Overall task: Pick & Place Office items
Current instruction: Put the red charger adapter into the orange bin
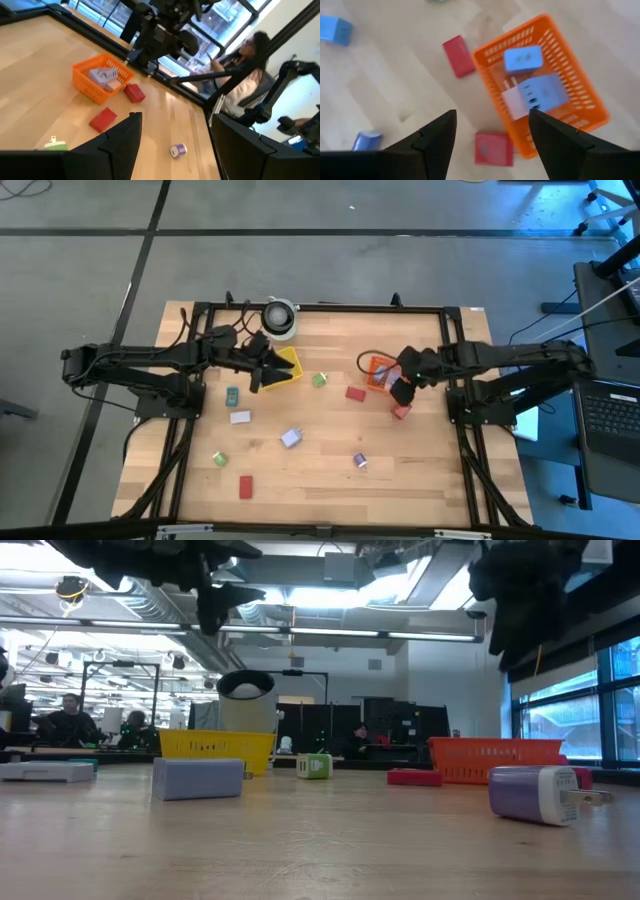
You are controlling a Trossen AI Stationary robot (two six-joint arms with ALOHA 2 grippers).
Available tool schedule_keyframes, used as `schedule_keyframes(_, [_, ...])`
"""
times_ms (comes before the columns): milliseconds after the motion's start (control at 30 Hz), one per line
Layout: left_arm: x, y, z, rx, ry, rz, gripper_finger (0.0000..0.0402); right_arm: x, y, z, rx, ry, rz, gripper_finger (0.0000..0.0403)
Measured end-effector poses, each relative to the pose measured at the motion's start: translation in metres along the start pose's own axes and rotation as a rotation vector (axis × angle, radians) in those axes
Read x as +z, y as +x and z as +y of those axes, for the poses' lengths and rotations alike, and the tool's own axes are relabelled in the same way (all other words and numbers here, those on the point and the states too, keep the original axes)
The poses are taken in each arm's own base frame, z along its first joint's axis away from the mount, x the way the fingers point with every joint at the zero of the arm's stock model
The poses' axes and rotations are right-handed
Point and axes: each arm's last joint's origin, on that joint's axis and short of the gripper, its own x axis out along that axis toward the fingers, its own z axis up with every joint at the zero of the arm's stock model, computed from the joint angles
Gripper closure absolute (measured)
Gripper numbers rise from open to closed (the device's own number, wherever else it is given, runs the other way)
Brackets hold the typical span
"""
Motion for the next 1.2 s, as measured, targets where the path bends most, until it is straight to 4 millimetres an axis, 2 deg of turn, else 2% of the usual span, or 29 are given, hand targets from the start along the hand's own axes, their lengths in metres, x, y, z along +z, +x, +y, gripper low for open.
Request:
schedule_keyframes(233, [-0.005, 0.000, 0.002, 0.006, 0.004, 0.063, 0.0167, -0.015, -0.003, 0.010, -0.005, 0.089, 0.036, 0.0151])
schedule_keyframes(367, [-0.005, 0.000, 0.002, 0.004, 0.019, 0.062, 0.0167, -0.021, 0.000, 0.019, -0.011, 0.083, 0.048, 0.0151])
schedule_keyframes(567, [-0.002, 0.000, 0.000, -0.018, 0.088, 0.031, 0.0167, -0.026, 0.017, 0.039, -0.038, 0.017, 0.044, 0.0151])
schedule_keyframes(733, [0.001, 0.000, -0.003, -0.051, 0.143, -0.001, 0.0167, -0.028, 0.032, 0.046, -0.140, 0.008, 0.006, 0.0151])
schedule_keyframes(933, [0.004, -0.001, -0.006, -0.095, 0.148, -0.015, 0.0167, -0.031, 0.019, 0.045, -0.107, 0.016, -0.047, 0.0168])
schedule_keyframes(1067, [0.002, -0.001, -0.009, -0.122, 0.124, 0.003, 0.0167, -0.041, 0.008, 0.046, -0.056, 0.024, -0.032, 0.0176])
schedule_keyframes(1200, [0.001, 0.000, -0.011, -0.134, 0.126, 0.010, 0.0167, -0.054, 0.001, 0.042, -0.103, 0.074, 0.017, 0.0172])
